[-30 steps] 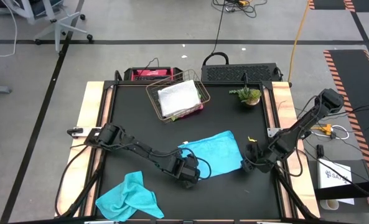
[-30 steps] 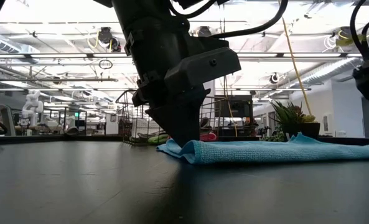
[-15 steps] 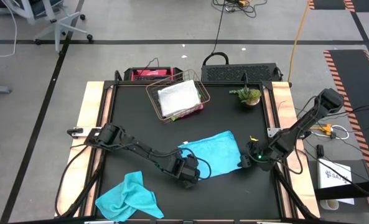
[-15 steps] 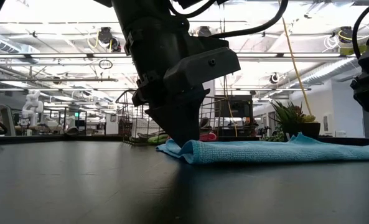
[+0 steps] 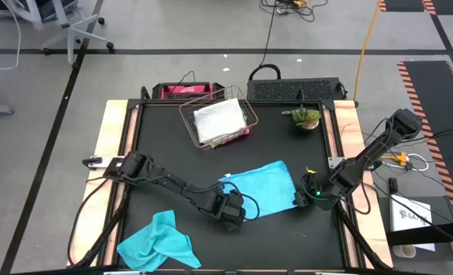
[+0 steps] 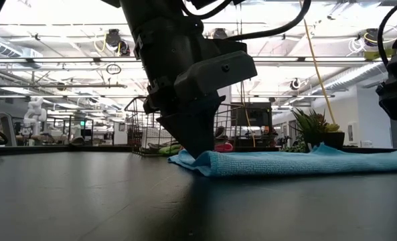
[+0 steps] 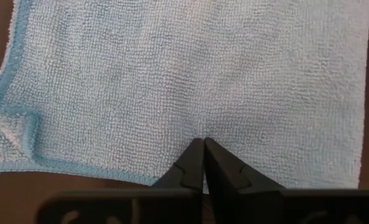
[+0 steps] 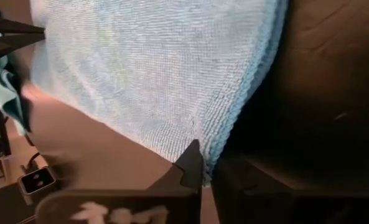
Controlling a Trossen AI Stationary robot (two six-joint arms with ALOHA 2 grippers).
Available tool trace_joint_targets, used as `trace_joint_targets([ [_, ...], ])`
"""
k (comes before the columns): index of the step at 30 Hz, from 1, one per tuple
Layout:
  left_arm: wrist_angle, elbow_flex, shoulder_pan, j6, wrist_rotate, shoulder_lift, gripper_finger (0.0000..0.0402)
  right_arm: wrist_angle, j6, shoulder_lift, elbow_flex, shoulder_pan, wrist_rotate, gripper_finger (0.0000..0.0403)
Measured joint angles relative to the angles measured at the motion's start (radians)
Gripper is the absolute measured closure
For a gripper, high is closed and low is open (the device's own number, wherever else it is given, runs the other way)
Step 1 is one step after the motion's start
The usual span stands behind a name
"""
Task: Fold microfiber towels
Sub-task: Fold the right light blue microfiber cloth
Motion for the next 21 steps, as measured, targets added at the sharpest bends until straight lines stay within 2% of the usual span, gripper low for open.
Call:
trace_joint_targets([
  [6, -0.029, -0.006, 0.0, 0.004, -0.025, -0.036, 0.0399, -0.027, -0.003, -0.001, 0.028, 0.0, 0.0, 0.0399],
  [11, -0.058, -0.002, -0.009, 0.003, -0.131, -0.114, 0.0378, -0.04, -0.001, -0.001, 0.029, 0.0, 0.001, 0.04],
  [14, -0.066, -0.002, -0.013, 0.001, -0.163, -0.11, 0.0364, -0.041, -0.001, -0.001, 0.029, 0.0, 0.001, 0.04],
  [21, -0.076, -0.004, -0.018, -0.046, -0.112, -0.091, 0.0334, -0.054, 0.0, -0.001, 0.029, 0.0, 0.005, 0.0401],
])
